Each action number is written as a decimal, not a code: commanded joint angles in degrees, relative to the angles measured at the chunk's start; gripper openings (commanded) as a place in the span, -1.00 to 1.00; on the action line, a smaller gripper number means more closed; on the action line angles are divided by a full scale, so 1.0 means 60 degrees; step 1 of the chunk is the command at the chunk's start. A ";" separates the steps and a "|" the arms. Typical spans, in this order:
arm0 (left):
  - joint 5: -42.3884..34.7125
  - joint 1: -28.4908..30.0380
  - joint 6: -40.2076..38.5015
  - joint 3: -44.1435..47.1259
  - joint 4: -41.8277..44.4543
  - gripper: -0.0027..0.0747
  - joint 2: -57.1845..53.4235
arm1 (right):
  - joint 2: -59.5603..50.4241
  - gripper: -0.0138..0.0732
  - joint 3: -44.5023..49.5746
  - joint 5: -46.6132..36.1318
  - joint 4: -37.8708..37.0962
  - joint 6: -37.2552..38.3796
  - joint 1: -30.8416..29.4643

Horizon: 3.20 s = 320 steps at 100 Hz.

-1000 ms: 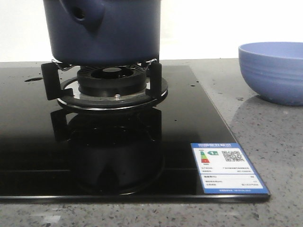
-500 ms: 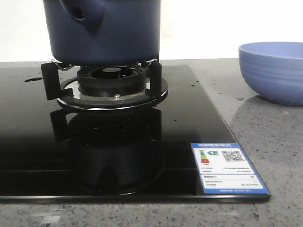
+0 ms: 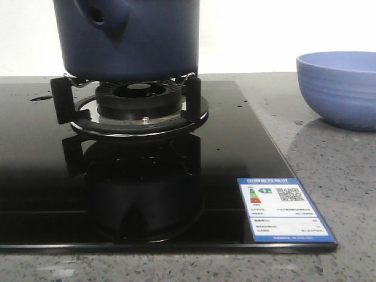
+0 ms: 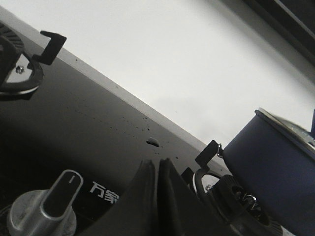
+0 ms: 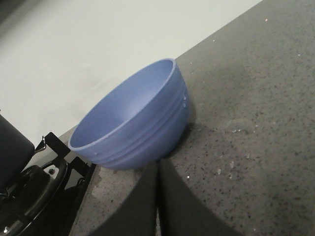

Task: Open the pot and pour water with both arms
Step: 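Reach the left gripper to the pot lid and grasp its blue knob, then lift the glass lid up off the pot with the left gripper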

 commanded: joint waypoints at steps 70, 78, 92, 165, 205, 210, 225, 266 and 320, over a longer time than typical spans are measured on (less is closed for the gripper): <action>0.3800 -0.2057 0.5383 -0.6037 0.0128 -0.95 0.4574 | 0.4355 -0.79 -0.5561 0.2441 -0.0795 -0.4153 0.1348; 0.3612 -0.2495 0.5469 -0.6326 0.0074 -0.79 0.4951 | 0.4610 -0.55 -0.5765 0.2652 -0.0795 -0.4320 0.1625; 0.2961 -0.3067 0.5469 -0.6657 -0.0228 -0.19 0.5603 | 0.5037 0.19 -0.6064 0.2949 -0.0777 -0.4320 0.1778; -0.0019 -0.5012 0.5809 -0.9124 -0.0249 0.30 1.0877 | 0.5165 0.35 -0.6168 0.2827 -0.0777 -0.4320 0.1778; -0.0140 -0.5031 0.5809 -1.0724 0.0061 0.30 1.2800 | 0.5165 0.35 -0.6168 0.2827 -0.0777 -0.4320 0.1778; -0.0140 -0.5031 0.5809 -1.0779 0.0092 0.30 1.2895 | 0.5165 0.35 -0.6168 0.2827 -0.0777 -0.4320 0.1778; -0.0226 -0.5031 0.5809 -1.0817 0.0217 0.29 1.3082 | 0.5165 0.35 -0.6168 0.2827 -0.0777 -0.4320 0.1778; -0.0298 -0.5031 0.5809 -1.0817 0.0300 0.30 1.3106 | 0.5165 0.35 -0.6168 0.2844 -0.0777 -0.4320 0.1778; -0.0674 -0.5031 0.5809 -1.0968 0.0342 0.43 1.3411 | 0.5165 0.35 -0.6168 0.2862 -0.0777 -0.4320 0.1778</action>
